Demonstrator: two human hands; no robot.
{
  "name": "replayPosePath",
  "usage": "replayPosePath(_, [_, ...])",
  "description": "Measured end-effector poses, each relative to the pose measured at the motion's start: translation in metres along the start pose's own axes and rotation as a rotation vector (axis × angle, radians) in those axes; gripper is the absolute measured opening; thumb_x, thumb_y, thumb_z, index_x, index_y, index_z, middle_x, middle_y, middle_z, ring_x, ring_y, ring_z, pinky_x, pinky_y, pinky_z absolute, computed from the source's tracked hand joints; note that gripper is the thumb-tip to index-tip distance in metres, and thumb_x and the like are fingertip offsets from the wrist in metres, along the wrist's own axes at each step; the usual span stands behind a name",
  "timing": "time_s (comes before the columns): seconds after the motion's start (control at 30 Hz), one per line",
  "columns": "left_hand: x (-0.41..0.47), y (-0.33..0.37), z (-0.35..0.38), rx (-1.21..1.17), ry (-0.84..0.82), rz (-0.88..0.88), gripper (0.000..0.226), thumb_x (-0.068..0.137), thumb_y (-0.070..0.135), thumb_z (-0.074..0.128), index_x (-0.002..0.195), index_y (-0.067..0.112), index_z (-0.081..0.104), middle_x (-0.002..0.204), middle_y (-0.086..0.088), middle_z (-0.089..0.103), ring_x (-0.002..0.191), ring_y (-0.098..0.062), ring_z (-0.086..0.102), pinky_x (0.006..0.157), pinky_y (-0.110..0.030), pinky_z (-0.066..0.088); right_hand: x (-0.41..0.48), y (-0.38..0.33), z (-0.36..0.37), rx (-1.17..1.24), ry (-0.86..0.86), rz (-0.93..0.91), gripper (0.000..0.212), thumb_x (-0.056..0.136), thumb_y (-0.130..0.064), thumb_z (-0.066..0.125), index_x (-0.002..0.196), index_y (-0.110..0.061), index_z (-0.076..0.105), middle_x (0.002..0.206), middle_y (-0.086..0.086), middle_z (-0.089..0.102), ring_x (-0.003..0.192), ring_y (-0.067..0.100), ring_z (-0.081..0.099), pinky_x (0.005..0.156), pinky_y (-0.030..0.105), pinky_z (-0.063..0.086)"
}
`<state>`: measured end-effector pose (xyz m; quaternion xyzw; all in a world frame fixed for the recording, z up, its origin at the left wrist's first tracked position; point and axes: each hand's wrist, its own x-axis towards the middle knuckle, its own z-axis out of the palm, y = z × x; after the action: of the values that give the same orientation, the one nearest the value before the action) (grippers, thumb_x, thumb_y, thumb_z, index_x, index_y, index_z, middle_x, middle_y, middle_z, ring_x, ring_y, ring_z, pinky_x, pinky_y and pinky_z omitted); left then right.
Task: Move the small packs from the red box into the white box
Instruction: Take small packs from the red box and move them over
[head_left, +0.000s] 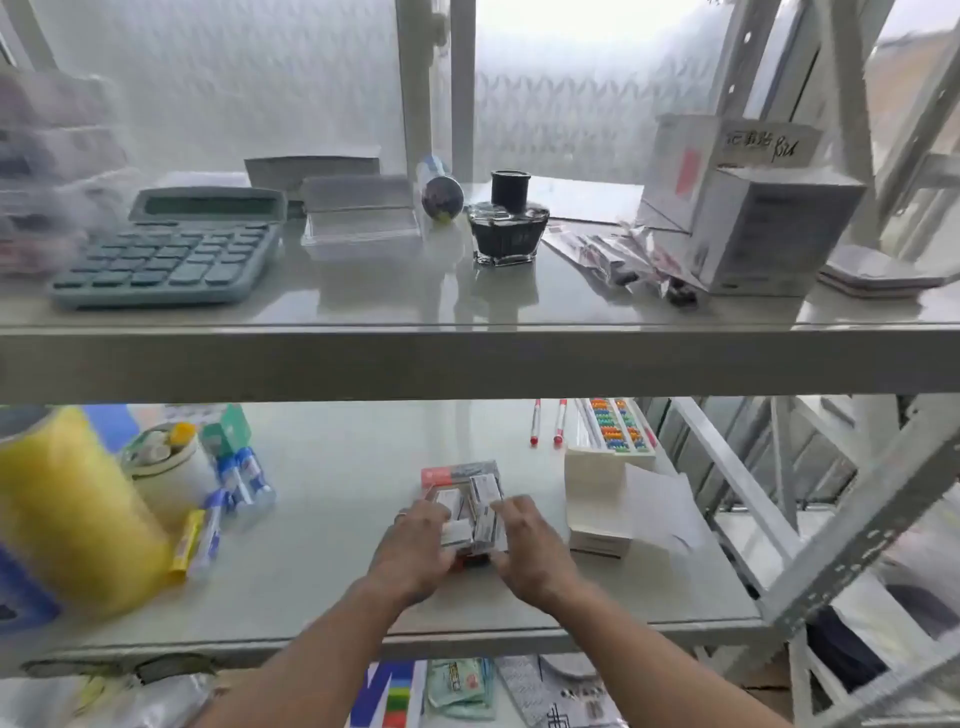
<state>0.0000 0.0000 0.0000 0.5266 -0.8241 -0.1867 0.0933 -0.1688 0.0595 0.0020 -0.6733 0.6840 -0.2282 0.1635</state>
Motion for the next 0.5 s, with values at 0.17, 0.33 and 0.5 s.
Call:
replayPosePath(0.17, [0.010,0.000,0.005,-0.005,-0.044,-0.033,0.027,0.085,0.028,0.061,0.111,0.020,0.055,0.118,-0.004,0.048,0.108,-0.026,0.051,0.092,-0.040,0.047,0.023,0.001,0.010,-0.087,-0.072,-0.016,0.045,0.088,-0.013,0.061,0.131,-0.016,0.046,0.134,0.006,0.044,0.117,0.030,0.050,0.097,0.040,0.046])
replayPosePath(0.33, [0.016,-0.004,0.007,0.024,-0.045,0.026,0.025,0.086,0.027,0.063,0.108,0.019,0.055,0.116,-0.004,0.052,0.106,-0.025,0.050,0.091,-0.037,0.047,0.034,0.010,0.019,-0.124,-0.070,-0.059,0.038,0.089,-0.012,0.061,0.126,-0.013,0.053,0.124,0.008,0.049,0.107,0.031,0.055,0.092,0.041,0.049])
replayPosePath(0.5, [0.012,-0.003,0.003,0.039,0.102,0.125,0.025,0.085,0.041,0.063,0.097,0.022,0.053,0.103,-0.002,0.057,0.092,-0.022,0.052,0.078,-0.032,0.048,0.022,0.019,-0.007,0.004,0.067,-0.114,0.041,0.078,-0.021,0.072,0.116,-0.014,0.056,0.111,0.003,0.051,0.087,0.023,0.059,0.075,0.033,0.055])
